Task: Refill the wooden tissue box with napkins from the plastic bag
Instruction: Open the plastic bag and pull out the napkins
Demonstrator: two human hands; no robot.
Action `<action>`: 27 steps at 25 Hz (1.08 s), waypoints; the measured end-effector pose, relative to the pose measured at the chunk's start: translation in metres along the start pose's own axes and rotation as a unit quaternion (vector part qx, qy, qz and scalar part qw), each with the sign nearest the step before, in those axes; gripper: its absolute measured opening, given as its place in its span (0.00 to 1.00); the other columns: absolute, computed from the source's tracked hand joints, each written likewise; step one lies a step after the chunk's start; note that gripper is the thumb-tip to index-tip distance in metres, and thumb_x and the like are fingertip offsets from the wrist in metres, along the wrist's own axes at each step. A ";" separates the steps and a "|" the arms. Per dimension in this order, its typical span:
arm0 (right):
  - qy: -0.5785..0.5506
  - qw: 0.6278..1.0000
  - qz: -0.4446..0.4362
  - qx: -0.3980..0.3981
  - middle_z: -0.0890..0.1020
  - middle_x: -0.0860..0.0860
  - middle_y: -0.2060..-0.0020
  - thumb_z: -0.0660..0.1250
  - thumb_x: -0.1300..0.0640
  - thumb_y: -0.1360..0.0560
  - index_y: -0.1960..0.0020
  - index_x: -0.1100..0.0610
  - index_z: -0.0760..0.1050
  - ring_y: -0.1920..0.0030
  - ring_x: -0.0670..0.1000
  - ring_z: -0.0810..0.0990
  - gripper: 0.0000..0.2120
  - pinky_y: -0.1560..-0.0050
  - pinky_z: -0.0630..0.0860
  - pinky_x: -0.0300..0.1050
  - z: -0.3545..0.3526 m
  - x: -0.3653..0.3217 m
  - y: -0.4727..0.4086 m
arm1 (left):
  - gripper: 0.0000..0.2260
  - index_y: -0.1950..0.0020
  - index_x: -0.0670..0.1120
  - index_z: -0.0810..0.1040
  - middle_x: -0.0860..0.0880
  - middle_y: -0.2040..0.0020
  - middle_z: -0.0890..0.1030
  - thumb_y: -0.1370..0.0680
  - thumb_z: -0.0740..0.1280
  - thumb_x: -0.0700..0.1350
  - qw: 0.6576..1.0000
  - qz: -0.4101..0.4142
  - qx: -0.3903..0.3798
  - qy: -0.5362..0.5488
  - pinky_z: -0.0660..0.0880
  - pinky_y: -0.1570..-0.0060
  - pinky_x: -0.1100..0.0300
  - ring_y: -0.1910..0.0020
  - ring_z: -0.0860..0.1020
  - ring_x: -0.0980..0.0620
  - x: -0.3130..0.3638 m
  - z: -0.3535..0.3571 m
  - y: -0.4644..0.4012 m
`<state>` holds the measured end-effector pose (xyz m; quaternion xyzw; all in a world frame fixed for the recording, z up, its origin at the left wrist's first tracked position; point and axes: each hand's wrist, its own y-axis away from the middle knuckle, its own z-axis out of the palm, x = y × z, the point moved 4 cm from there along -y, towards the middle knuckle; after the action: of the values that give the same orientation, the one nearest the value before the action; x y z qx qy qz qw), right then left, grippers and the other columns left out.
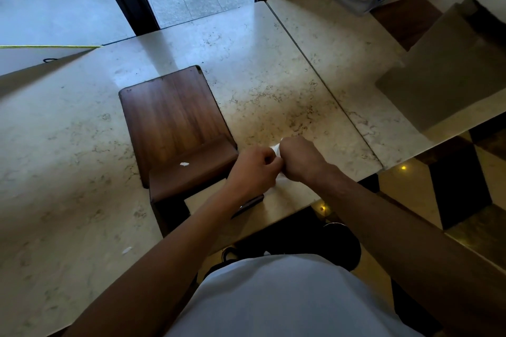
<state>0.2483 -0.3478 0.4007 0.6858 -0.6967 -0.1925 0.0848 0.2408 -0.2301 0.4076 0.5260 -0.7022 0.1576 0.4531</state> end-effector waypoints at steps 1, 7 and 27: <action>-0.002 1.000 0.010 -0.001 0.75 0.52 0.66 0.68 0.62 0.26 0.67 0.55 0.66 0.65 0.52 0.75 0.15 0.66 0.71 0.44 0.001 0.001 0.000 | 0.13 0.62 0.41 0.81 0.51 0.73 0.81 0.20 0.65 0.45 1.000 -0.003 -0.002 0.010 0.71 0.74 0.72 0.77 0.76 0.62 -0.002 0.001 0.000; -0.033 0.998 0.049 0.017 0.81 0.52 0.60 0.76 0.43 0.31 0.53 0.57 0.77 0.61 0.53 0.79 0.19 0.63 0.76 0.44 -0.004 0.012 0.003 | 0.26 0.62 0.44 0.80 0.46 0.70 0.82 0.22 0.61 0.65 0.937 -0.226 -0.031 0.264 0.76 0.68 0.56 0.73 0.79 0.51 -0.034 0.023 0.003; -0.054 0.971 -0.131 0.192 0.81 0.53 0.39 0.65 0.50 0.21 0.36 0.56 0.78 0.42 0.49 0.80 0.16 0.41 0.70 0.33 -0.001 0.000 0.061 | 0.23 0.42 0.36 0.78 0.38 0.62 0.86 0.26 0.71 0.54 0.655 -0.333 -0.018 0.678 0.85 0.62 0.43 0.67 0.86 0.42 -0.041 0.038 -0.042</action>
<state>0.1928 -0.3485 0.4254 0.7633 -0.6280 -0.1014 -0.1129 0.2610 -0.2492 0.3435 0.4631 0.0198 0.2964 0.8350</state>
